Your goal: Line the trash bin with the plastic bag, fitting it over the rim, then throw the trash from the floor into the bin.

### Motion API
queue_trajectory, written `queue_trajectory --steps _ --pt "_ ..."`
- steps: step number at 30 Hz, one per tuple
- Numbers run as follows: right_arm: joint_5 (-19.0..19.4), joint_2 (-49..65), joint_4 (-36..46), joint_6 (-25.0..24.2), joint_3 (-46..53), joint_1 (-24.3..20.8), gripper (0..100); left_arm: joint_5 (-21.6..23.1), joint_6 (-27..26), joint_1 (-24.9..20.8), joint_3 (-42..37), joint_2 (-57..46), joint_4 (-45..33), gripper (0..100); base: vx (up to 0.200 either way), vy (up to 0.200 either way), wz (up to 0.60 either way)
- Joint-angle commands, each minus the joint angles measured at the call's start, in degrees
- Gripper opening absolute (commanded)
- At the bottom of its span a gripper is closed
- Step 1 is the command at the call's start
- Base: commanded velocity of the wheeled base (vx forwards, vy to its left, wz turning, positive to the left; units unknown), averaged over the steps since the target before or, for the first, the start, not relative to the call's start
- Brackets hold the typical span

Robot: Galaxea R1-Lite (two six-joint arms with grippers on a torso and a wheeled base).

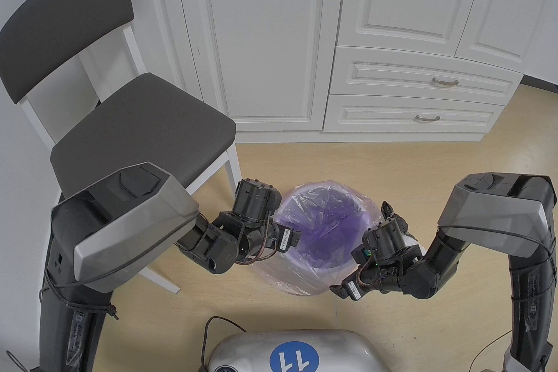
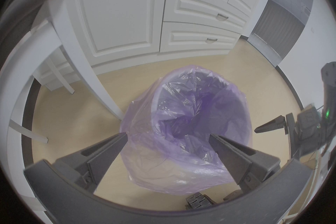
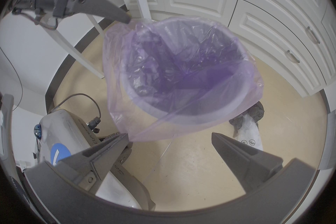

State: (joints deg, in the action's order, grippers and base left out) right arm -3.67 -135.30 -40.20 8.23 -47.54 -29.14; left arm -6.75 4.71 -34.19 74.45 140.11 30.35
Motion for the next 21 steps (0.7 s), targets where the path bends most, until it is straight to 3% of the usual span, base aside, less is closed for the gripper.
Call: queue_trajectory --steps 1,10,14,21 --pt "-0.2 -3.2 0.0 -0.2 -0.5 -1.5 100 -0.1 0.1 0.0 6.1 5.5 -3.8 100 0.000 0.000 0.00" --pt "-0.4 -3.2 0.0 -0.2 -0.5 -1.6 100 -1.7 -0.2 1.3 5.2 6.3 -7.8 100 0.000 0.000 0.00" --pt "0.4 2.9 0.6 -0.1 1.3 -0.5 100 -1.7 0.0 1.6 2.2 5.7 -7.0 100 0.000 0.000 0.00" --pt "2.4 9.0 0.1 -0.7 0.0 3.8 100 -1.7 0.0 1.1 -3.2 3.9 1.9 100 0.000 0.000 0.00"
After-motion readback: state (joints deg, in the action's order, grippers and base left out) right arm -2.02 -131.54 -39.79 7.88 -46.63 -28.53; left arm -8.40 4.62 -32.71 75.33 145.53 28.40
